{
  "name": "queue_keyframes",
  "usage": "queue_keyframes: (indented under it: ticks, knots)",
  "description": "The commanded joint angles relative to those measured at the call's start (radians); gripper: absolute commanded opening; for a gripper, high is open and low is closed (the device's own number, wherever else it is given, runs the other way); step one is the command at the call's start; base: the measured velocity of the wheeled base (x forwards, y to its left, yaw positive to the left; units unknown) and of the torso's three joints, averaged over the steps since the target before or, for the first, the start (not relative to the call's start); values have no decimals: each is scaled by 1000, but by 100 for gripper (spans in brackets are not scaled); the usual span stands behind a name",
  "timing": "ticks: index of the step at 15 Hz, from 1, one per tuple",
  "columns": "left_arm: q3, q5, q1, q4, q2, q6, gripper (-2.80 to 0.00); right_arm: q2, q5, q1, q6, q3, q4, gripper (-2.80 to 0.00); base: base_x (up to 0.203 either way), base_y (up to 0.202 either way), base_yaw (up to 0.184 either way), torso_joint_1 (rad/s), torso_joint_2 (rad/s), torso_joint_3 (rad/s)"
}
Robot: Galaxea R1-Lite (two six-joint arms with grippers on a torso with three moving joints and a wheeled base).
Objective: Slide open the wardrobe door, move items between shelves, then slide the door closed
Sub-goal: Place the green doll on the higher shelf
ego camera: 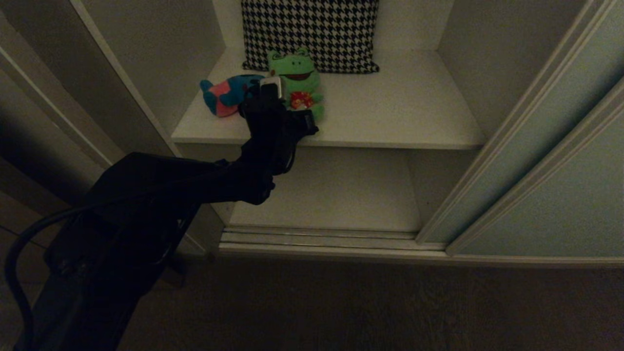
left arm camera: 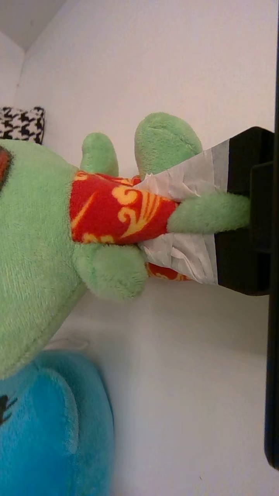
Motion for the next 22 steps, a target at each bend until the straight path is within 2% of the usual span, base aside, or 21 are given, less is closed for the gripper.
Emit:
queue_keyframes:
  ticks: [1, 8, 11, 22]
  knots:
    - [-1, -3, -2, -13, -14, -1, -280, -2, 0, 0, 0, 0, 0, -280, 0, 0, 0, 0, 0, 0]
    - [-1, 1, 0, -30, -41, -2, -280, -2, 0, 0, 0, 0, 0, -280, 0, 0, 0, 0, 0, 0]
    - [1, 6, 0, -70, -48, -1, -280, -2, 0, 0, 0, 0, 0, -280, 0, 0, 0, 0, 0, 0]
    - [4, 4, -27, -61, -51, -3, -280, -2, 0, 0, 0, 0, 0, -280, 0, 0, 0, 0, 0, 0]
